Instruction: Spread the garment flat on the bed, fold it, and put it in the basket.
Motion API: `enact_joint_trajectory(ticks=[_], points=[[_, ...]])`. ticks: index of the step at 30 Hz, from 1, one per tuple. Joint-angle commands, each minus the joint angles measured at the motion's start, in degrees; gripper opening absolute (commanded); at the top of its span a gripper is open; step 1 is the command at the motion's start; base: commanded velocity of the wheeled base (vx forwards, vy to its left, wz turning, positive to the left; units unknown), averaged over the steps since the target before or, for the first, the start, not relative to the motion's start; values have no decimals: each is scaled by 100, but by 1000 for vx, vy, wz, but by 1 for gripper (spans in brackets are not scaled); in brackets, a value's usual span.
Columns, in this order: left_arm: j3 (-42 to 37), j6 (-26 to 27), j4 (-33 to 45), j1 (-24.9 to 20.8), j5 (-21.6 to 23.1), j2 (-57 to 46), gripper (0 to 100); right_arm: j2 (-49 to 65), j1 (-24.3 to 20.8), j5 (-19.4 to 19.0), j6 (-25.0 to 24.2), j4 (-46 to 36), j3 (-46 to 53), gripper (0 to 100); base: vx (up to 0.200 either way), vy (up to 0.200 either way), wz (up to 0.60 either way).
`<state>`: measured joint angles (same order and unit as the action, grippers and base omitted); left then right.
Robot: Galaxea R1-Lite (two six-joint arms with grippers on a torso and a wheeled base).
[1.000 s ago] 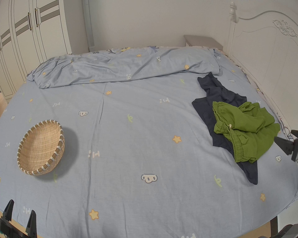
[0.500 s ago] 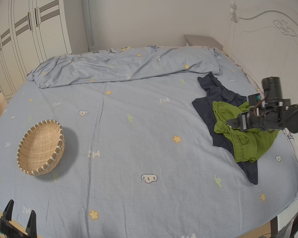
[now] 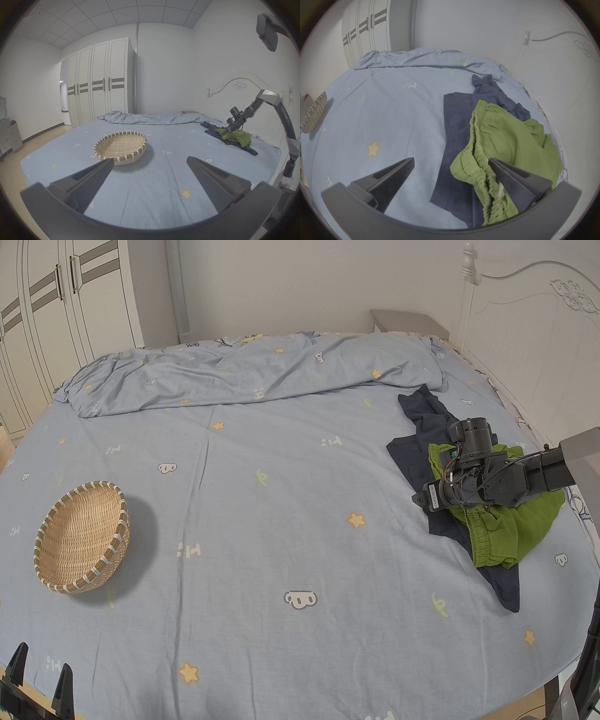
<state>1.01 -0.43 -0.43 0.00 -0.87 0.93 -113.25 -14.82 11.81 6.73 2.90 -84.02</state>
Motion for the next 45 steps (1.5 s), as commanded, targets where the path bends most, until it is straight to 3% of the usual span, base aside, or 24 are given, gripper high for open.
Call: enact_joint_trajectory(ticks=[1,13,14,28,31,34,35,38,39,42,45], points=[[-101,-1,-1,0,-1,-93,100,-127,23,5,4,17,-106,100,0,0,0],[-101,-1,-1,0,-1,-93,100,-153,217,278,-5,26,-203,100,0,0,0],[-101,-1,-1,0,-1,-93,100,-153,226,278,-14,26,-212,0,0,0,0],[-101,-1,-1,0,-1,-93,100,-145,217,278,-31,17,-212,0,0,0,0],[-101,-1,-1,0,-1,-93,100,-74,-29,304,-655,-457,-589,0,0,0,0],[-101,-1,-1,0,-1,-93,100,66,-161,304,-919,-914,-836,0,0,0,0],[-101,-1,-1,0,-1,-93,100,391,-451,243,-1534,-2206,-1556,0,0,0,0],[-101,-1,8,0,-1,-93,100,418,-530,216,-1640,-2426,-1688,0,0,0,0],[-101,-1,8,0,7,-93,100,567,-961,111,-2070,-3024,-2128,0,0,0,0],[-101,-1,-1,0,-1,-93,100,699,-1277,84,-2237,-3067,-2198,0,0,0,0],[-101,-1,8,0,-1,-93,100,963,-2016,93,-2299,-3059,-2233,0,0,0,0]])
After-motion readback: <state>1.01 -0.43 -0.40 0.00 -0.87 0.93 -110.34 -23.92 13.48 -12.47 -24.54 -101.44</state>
